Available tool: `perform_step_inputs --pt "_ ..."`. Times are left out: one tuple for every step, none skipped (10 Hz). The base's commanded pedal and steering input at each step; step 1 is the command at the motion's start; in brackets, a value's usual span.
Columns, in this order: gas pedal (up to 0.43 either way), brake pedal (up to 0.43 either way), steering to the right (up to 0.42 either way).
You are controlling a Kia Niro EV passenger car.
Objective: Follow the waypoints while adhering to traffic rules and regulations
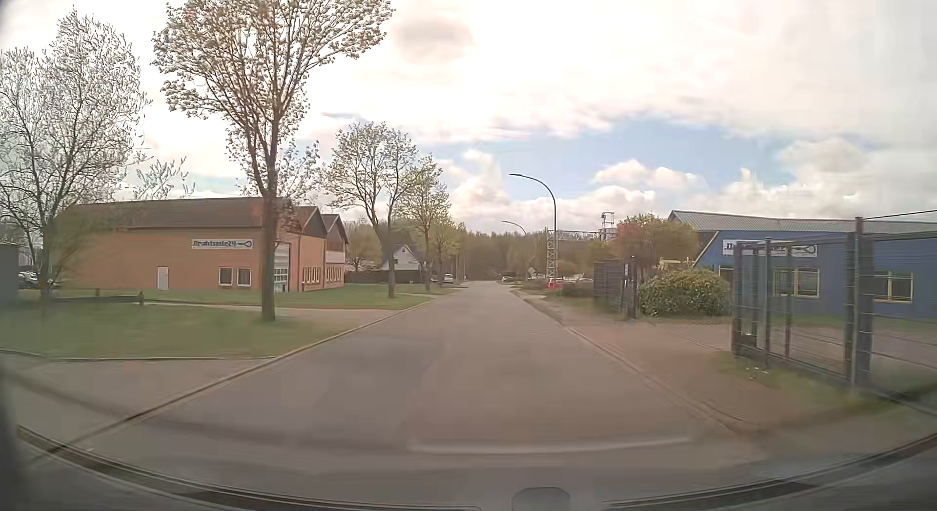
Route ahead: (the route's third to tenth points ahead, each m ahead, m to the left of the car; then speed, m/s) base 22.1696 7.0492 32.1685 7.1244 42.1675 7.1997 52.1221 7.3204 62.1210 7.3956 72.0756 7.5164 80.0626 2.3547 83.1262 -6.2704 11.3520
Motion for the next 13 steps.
perform_step_inputs --pt "0.118 0.000 0.001" --pt "0.118 0.000 0.000" --pt "0.118 0.000 0.001" --pt "0.110 0.000 0.000" --pt "0.110 0.000 0.000" --pt "0.110 0.000 0.000" --pt "0.110 0.000 0.000" --pt "0.110 0.000 0.000" --pt "0.110 0.000 0.001" --pt "0.110 0.000 0.000" --pt "0.110 0.000 0.000" --pt "0.110 0.000 0.000" --pt "0.110 0.000 0.000"
